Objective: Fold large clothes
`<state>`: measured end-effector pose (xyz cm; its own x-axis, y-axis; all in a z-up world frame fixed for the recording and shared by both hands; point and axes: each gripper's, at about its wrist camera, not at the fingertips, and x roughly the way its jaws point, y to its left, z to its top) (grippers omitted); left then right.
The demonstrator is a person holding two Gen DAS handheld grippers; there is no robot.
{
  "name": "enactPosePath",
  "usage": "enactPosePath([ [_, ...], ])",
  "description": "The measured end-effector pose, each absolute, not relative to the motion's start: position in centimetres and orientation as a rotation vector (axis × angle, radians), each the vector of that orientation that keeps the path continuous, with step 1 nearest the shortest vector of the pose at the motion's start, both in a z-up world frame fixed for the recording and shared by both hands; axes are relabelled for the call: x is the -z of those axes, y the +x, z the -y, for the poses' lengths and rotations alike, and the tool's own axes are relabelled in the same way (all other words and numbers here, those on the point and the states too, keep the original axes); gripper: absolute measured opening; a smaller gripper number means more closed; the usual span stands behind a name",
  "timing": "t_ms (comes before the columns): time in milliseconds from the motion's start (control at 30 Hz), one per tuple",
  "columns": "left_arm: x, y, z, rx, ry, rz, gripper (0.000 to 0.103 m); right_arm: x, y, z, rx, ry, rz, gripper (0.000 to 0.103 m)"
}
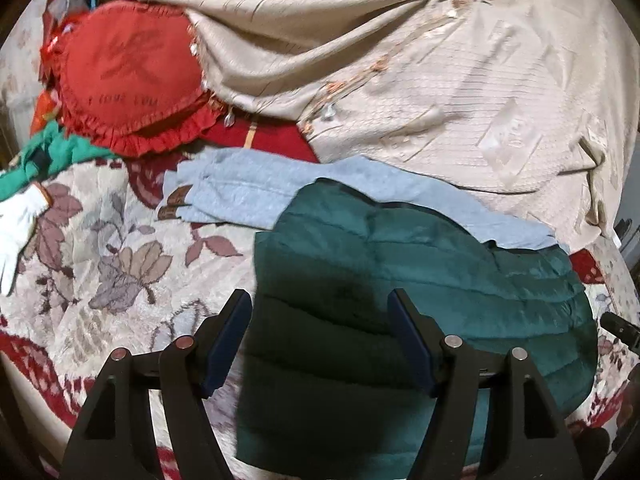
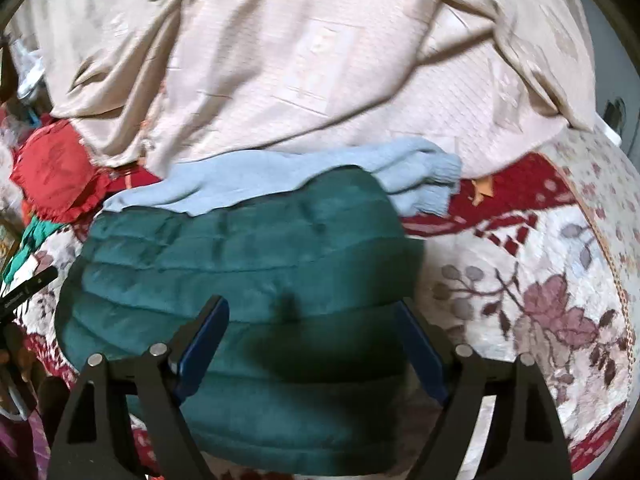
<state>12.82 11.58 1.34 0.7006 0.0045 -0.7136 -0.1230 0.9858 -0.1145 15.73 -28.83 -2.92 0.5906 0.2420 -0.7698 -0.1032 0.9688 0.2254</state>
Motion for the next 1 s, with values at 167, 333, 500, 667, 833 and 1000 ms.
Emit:
enactPosePath([
  [167,-1.2,12.1,-8.2,-0.062,-0.119,-0.785,0.053,2.8,14.4,23.9,-0.231,0.112,-0.881,0.089],
  [333,-0.9,11.4,-5.8,-0.071,-0.083,-0.77,0.053,2.9,13.2,19.8,-0.252,0.097,-0.855,0.094],
  [500,-0.5,10.8,-4.0,-0.093,-0.019,-0.77,0.053,3.0,12.1,17.9,-0.245,0.081,-0.839,0.095],
  [667,-0.5,10.1,-3.1,-0.086,-0.02,-0.755,0.053,3.1,11.6,17.6,-0.229,0.081,-0.834,0.096],
  [833,-0.8,9.5,-2.4,-0.089,-0.016,-0.739,0.053,3.0,11.1,17.9,-0.208,0.095,-0.825,0.096],
  [1000,-1.1,9.0,-2.3,-0.103,-0.025,-0.73,0.053,2.9,10.9,18.1,-0.205,0.109,-0.828,0.096],
])
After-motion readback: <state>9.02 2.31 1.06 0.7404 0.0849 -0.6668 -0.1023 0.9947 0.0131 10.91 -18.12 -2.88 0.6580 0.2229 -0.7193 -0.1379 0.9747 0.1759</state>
